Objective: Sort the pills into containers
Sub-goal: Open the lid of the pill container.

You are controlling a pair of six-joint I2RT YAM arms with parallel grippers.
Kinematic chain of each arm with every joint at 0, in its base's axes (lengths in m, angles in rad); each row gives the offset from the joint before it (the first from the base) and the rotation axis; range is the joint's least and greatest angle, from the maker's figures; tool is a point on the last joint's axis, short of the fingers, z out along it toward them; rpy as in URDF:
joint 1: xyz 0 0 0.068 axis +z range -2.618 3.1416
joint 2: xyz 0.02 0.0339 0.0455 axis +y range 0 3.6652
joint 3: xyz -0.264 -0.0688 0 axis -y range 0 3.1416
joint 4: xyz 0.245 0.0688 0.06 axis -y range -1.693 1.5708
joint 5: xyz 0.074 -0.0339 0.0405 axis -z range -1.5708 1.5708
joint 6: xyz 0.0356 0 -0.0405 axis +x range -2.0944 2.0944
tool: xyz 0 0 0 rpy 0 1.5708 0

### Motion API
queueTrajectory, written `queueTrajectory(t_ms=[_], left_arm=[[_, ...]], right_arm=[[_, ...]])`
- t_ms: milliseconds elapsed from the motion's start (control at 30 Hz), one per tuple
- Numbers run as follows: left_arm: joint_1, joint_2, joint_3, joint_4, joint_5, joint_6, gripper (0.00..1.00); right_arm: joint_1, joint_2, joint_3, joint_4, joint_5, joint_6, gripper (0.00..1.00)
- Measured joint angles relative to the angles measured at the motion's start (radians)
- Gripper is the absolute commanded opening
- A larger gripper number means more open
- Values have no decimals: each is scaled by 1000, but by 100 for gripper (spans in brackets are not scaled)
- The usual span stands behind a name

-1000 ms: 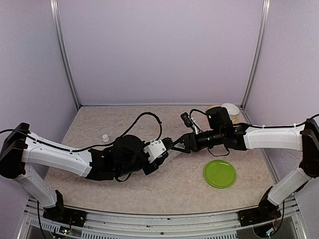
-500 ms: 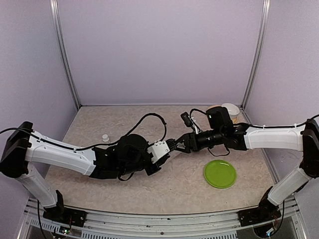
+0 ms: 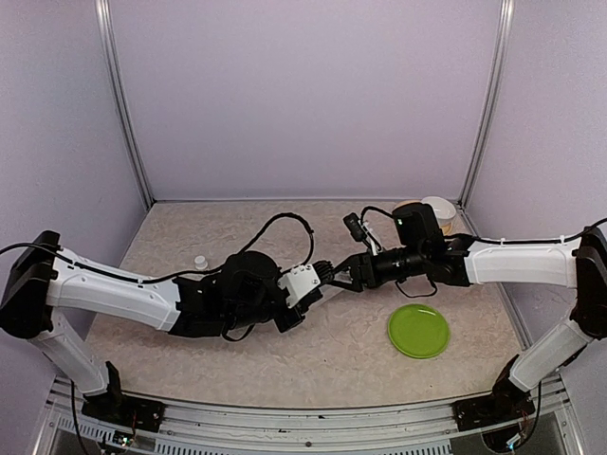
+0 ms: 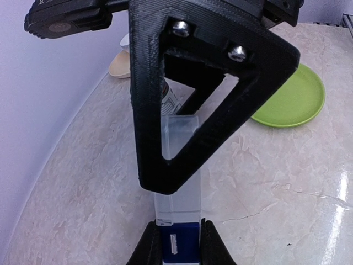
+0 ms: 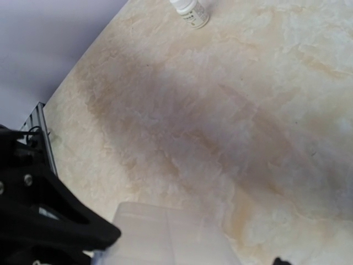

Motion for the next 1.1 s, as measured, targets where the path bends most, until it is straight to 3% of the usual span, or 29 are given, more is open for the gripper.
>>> queueTrajectory(t_ms=[467, 633, 700, 867, 1100], left_arm=[[64, -61, -8, -49, 193, -72, 10], [88, -72, -8, -66, 269, -104, 19], [98, -76, -8, -72, 297, -116, 28], [121, -87, -8, -79, 325, -139, 63], [134, -127, -23, -75, 321, -160, 80]], right_arm=[[6, -14, 0, 18, -21, -71, 57], [7, -16, 0, 15, -24, -119, 57], [7, -16, 0, 13, -28, -134, 57], [7, -16, 0, -12, -28, -158, 57], [7, -16, 0, -23, -36, -173, 57]])
